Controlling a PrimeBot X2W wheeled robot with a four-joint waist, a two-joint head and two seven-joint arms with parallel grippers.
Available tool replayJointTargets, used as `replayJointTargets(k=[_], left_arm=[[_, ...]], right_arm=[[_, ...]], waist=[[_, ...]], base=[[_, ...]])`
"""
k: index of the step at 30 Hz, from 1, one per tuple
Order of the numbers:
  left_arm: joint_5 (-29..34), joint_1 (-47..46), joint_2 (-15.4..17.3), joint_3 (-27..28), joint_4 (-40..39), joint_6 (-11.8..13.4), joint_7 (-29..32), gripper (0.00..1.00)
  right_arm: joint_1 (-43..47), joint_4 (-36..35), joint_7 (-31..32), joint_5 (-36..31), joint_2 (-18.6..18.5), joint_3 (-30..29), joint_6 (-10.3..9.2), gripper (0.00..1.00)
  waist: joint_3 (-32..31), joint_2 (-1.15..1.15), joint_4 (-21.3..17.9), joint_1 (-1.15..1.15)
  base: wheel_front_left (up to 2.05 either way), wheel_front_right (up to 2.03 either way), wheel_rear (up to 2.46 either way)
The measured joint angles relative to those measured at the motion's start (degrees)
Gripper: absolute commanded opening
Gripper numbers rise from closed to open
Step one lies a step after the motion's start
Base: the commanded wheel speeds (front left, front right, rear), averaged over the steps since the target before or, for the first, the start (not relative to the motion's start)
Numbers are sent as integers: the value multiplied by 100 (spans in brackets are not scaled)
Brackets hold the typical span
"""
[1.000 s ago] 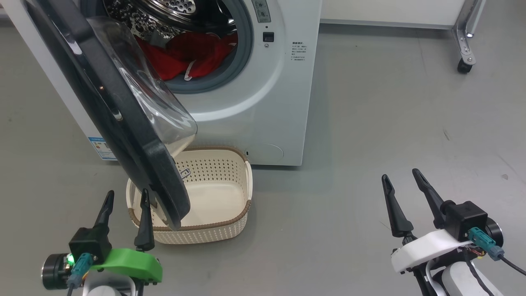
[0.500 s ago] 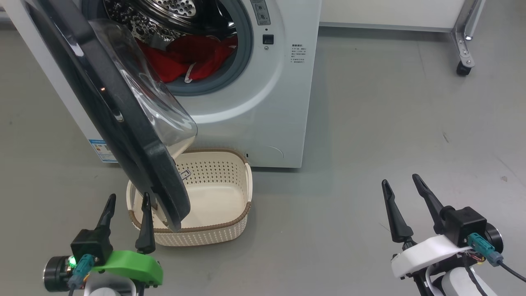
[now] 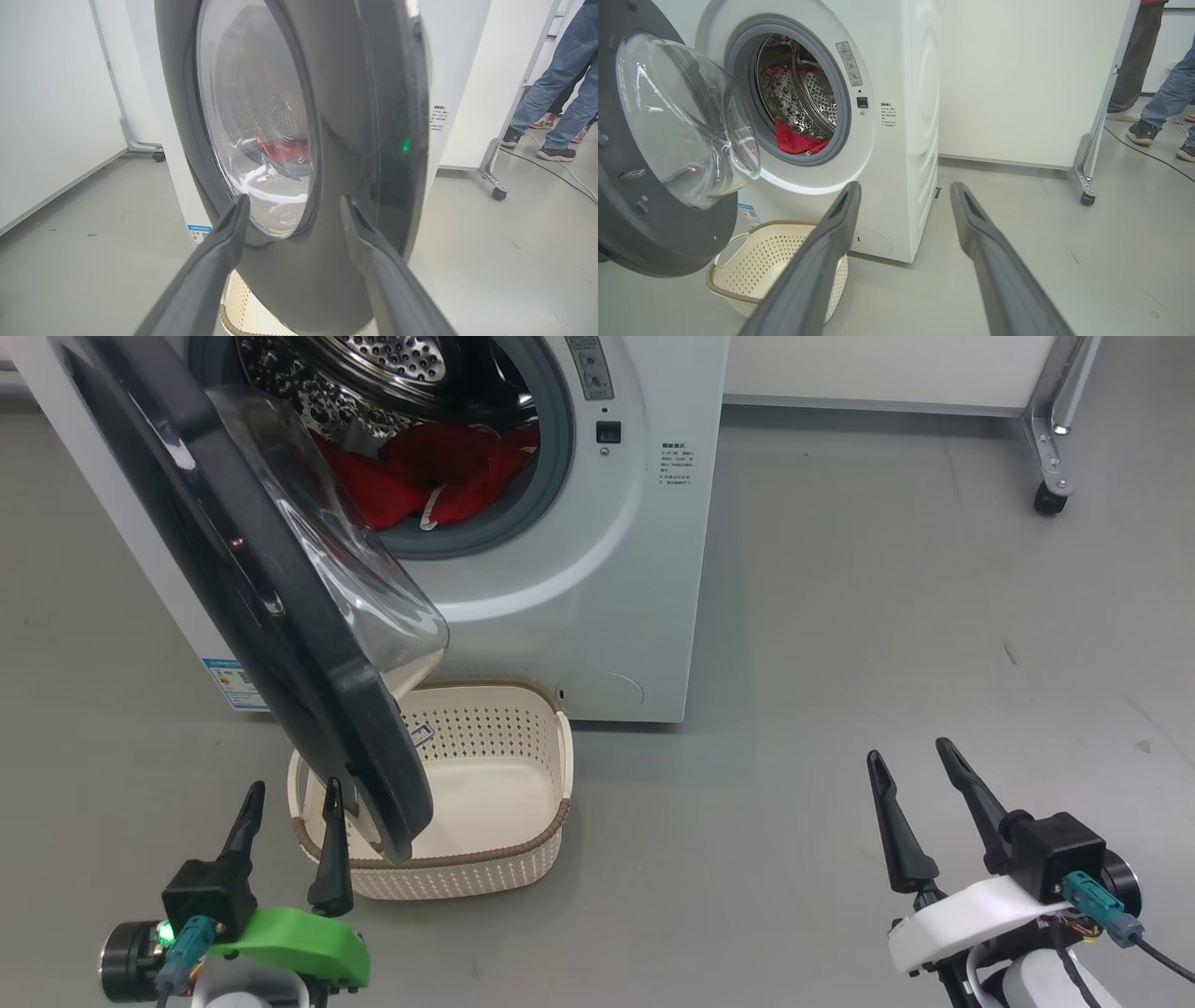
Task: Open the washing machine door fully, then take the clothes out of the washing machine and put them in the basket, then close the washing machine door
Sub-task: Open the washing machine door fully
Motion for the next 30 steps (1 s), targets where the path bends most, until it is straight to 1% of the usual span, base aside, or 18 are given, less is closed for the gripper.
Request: replayJointTargets(k=[5,6,7,8,11,16,23,25,27,30], left_arm=[[0,1,-1,3,9,0,0,100],[-4,1,-1,3,18,-2,0,62],[-63,2,-1,2,49,-10,0,19],[-142,15,-2,3,63,-11,0,0],[-183,23,-2,3,68,-11,0,0],[-159,22,-5,75,-21,-11,0,0],[-152,5,-7,213,-259,-13,0,0],[-151,-15,-8,279,-349,-53,-1,0],[-119,-81,-9,337,-437,-54,0,0],[-109,-250,3,446,-612,-55,-1,0]], right_arm=[[77,25,0,-45,35,-59,12,100],[86,27,0,-45,48,-70,36,100],[87,30,0,-44,65,-87,46,100],[88,23,0,-36,94,-115,49,100],[88,21,0,-25,175,-187,68,100],[88,23,0,-47,175,-224,100,100],[88,31,0,-101,201,-258,160,100],[88,31,0,-124,221,-277,164,100],[88,33,0,-151,242,-291,200,100],[88,42,0,-170,256,-315,203,100]], waist=[[-3,0,2,0],[-2,0,2,0],[-1,0,3,0],[7,0,2,0],[25,0,2,0],[40,0,3,0],[48,0,3,0],[48,0,0,0],[46,0,-1,0],[45,0,-2,0]], base=[[0,0,0],[0,0,0],[0,0,0],[0,0,0],[0,0,0],[0,0,0],[0,0,0],[0,0,0],[0,0,0],[0,0,0]])
